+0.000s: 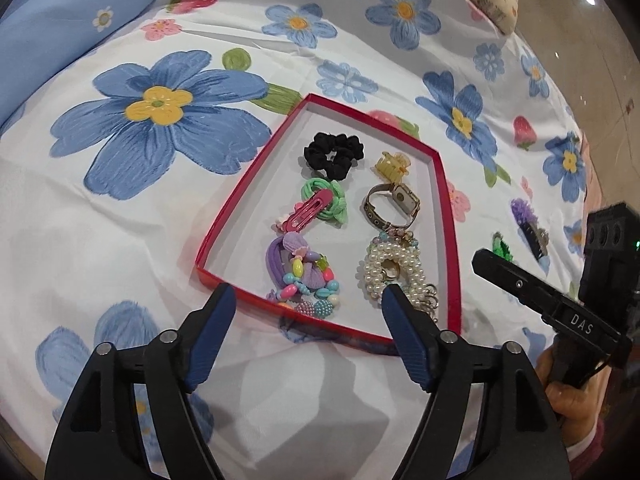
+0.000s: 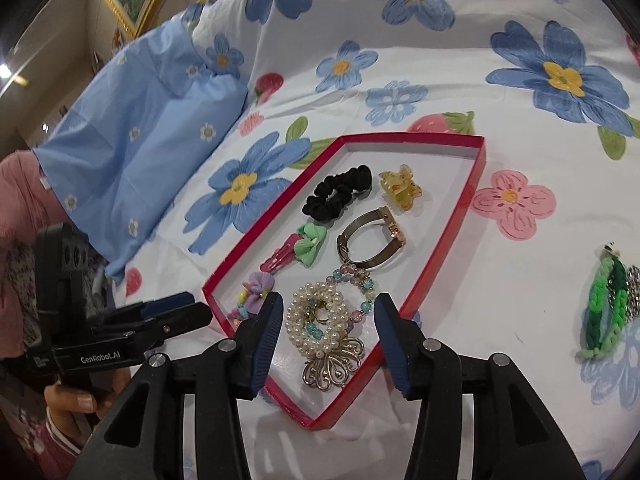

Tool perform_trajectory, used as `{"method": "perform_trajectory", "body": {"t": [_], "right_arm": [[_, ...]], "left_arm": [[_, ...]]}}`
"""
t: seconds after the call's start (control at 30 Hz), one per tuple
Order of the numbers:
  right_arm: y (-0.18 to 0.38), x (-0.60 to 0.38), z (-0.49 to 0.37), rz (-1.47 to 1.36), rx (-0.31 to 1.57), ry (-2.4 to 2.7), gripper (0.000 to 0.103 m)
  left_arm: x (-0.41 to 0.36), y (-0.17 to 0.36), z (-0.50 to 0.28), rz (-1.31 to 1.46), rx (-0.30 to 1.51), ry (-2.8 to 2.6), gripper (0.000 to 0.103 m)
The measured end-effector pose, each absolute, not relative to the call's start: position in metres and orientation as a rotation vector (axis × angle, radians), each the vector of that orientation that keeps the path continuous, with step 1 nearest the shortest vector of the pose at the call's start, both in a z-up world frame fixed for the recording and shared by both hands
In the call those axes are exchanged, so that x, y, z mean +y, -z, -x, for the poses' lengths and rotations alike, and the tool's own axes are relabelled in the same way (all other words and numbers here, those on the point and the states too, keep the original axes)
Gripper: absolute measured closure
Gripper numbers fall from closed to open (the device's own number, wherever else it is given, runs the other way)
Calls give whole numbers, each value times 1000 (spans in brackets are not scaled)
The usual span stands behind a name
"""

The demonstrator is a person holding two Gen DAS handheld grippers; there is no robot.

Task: Organize jewelry

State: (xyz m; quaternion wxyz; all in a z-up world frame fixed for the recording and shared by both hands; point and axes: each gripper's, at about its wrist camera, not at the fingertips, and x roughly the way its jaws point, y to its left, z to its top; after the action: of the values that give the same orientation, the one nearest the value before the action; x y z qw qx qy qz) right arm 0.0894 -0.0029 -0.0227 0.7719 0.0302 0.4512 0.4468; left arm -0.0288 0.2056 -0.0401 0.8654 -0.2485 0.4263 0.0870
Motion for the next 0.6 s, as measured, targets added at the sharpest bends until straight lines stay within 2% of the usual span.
{"method": "perform_trajectory", "body": {"t": [0.07,0.2,0.37,0.43,0.6], "right_arm": [[22,-9,-87,-96,969,-970,53],[23,-23,-82,-180,967,-978,41],[25,-40,-73,-262,956,-991,38],[26,-48,-67,-295,946,-995,33],[24,-59,-51,-307,919,-1010,32]], "left_arm": [[205,41,35,551,882,-196,23],[199,43,46,582,887,-197,22],[186,39,63,570,872,-210,19],[181,38,69,556,867,-230,19],[171,32,85,520,849,-254,19]]}}
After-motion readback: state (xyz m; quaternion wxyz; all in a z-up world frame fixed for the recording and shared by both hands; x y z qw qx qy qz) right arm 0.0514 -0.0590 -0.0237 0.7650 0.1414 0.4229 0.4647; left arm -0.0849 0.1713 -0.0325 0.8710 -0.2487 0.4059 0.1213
